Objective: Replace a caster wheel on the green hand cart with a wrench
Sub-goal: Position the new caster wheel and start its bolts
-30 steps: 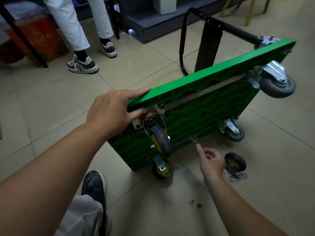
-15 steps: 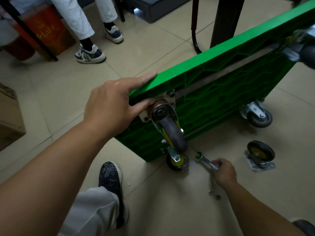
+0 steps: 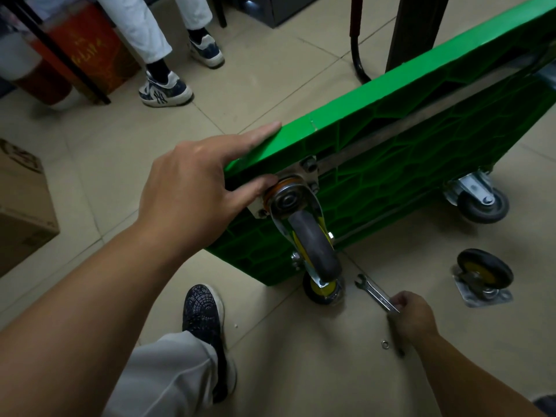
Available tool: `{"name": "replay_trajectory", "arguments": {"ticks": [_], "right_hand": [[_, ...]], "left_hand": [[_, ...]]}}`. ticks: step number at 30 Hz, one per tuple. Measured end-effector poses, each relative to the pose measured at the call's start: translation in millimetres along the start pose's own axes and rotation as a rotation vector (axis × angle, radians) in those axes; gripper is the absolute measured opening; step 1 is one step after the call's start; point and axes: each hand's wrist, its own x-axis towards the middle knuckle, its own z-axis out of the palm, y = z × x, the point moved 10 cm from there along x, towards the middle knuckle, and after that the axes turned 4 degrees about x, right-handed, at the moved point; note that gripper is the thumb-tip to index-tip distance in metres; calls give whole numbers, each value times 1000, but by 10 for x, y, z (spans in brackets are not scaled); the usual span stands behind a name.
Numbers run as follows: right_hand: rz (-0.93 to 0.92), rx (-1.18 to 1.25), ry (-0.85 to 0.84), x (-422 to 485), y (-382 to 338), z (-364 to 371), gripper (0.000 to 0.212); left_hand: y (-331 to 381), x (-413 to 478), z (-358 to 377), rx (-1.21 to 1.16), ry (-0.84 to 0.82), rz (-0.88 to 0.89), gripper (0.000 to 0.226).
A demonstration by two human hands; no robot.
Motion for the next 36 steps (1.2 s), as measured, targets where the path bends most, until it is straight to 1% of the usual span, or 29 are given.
{"name": "replay_trajectory", "arguments": {"ticks": [2, 4, 7, 11, 16, 18, 20, 21, 24, 27, 29, 32, 36], "right_hand": [[-27, -59, 3, -2, 14, 30, 23], [-36, -54, 6, -12, 37, 61, 21], [-27, -61, 16, -17, 78, 98, 20], [-3, -164, 39, -2, 123, 71, 22], [14, -1, 53, -53, -104, -114, 19], [-28, 73, 92, -76, -426, -307, 13], [-157, 62, 108, -123, -998, -555, 5], [-250, 52, 114, -194, -1367, -728, 5], [-487, 122, 151, -577, -2424, -1212, 16], [-626, 199, 146, -1098, -3156, -1525, 32], [-663, 180, 85, -1399, -3412, -1546, 42], [-659, 114, 24, -1715, -3557, -1493, 54], [-602, 157, 26, -1788, -3598, -1423, 58]], "left_hand": [[-7, -2, 1, -1, 0, -4, 63], [-13, -4, 11, -4, 0, -5, 62], [-29, 1, 30, -15, -8, -8, 60], [-33, 5, 26, -23, -11, -12, 62], [-39, 15, 31, -29, -7, -17, 63], [-38, 14, 32, -23, -5, -25, 63], [-43, 4, 37, -6, -7, -36, 63], [-24, 1, 23, 10, -5, -33, 63], [11, 20, 49, 42, -29, -34, 63], [22, 9, 39, 55, -63, -42, 62], [43, 1, 32, 60, -85, -35, 63], [72, -6, 24, 60, -114, -14, 66], [95, -3, 27, 45, -120, 9, 67]]}}
